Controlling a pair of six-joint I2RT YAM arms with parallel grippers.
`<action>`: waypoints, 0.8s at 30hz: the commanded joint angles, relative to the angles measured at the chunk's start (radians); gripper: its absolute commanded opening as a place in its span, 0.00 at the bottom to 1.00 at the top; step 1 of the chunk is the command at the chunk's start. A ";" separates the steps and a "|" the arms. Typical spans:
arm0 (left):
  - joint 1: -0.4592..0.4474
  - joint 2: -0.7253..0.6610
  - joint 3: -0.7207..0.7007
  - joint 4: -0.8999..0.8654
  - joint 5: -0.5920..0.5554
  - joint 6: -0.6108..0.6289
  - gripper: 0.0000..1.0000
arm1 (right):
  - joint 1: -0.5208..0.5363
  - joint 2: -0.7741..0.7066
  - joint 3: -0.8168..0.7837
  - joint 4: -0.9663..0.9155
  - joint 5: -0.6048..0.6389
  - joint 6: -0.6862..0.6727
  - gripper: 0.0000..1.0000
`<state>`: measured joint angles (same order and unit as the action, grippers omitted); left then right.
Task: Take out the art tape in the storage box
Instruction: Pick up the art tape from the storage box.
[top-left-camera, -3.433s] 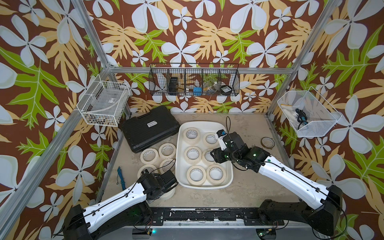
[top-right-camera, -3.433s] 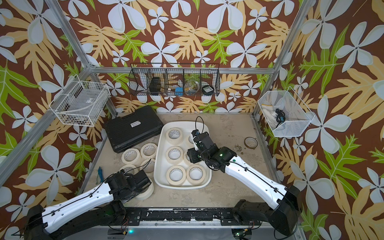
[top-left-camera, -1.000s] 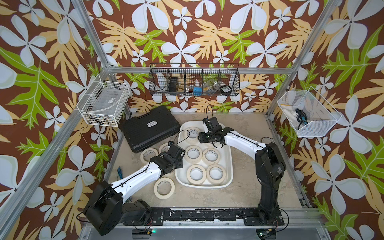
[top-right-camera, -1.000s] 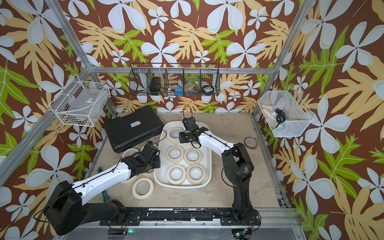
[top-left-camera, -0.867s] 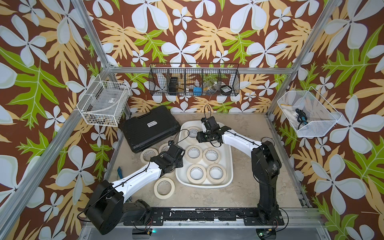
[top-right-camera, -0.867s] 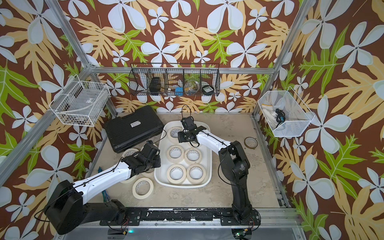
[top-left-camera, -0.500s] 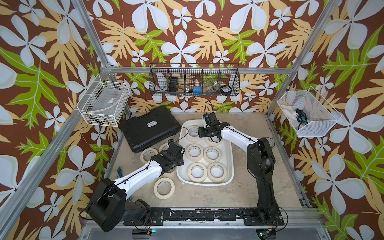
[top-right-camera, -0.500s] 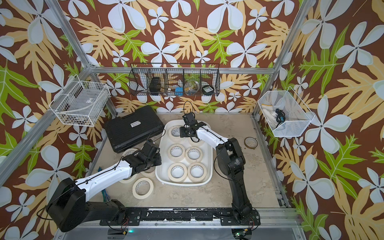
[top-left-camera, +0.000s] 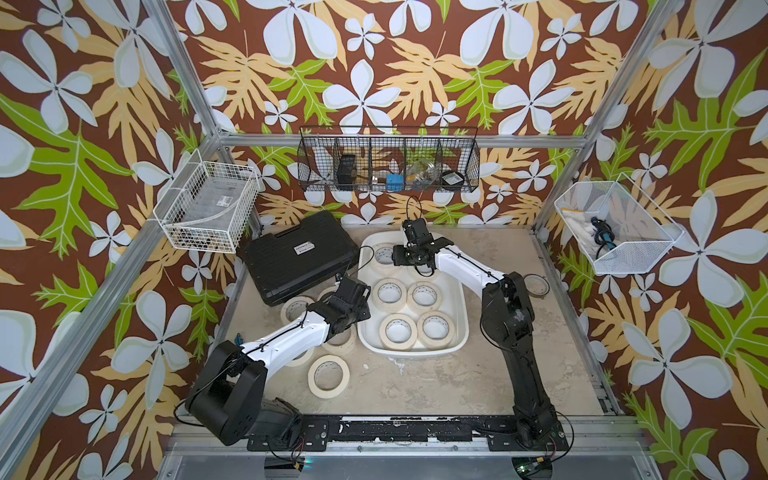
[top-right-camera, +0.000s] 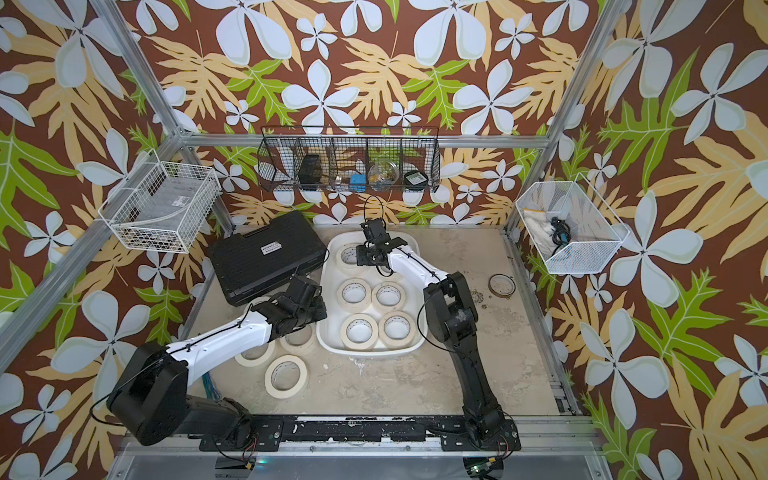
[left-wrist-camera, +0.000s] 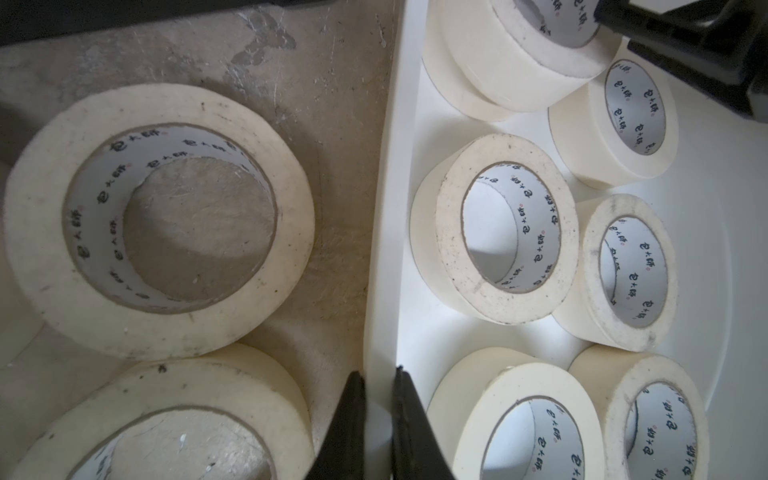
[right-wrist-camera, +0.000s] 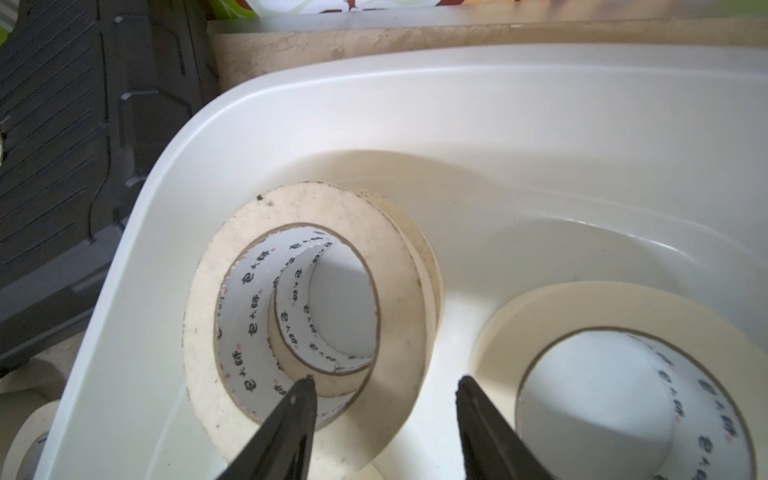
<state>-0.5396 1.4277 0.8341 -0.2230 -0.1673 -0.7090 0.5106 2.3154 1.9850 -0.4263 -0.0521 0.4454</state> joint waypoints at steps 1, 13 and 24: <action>0.009 0.028 0.016 0.043 -0.015 -0.033 0.00 | -0.009 0.024 0.029 -0.003 0.008 0.024 0.57; 0.018 0.113 0.082 0.049 -0.003 0.061 0.00 | -0.027 0.149 0.175 0.014 -0.016 0.044 0.53; 0.018 0.108 0.113 0.030 -0.017 0.098 0.18 | -0.035 0.168 0.233 0.009 -0.017 0.058 0.25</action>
<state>-0.5240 1.5436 0.9363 -0.1871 -0.1745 -0.6281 0.4770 2.4886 2.2108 -0.4191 -0.0727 0.4927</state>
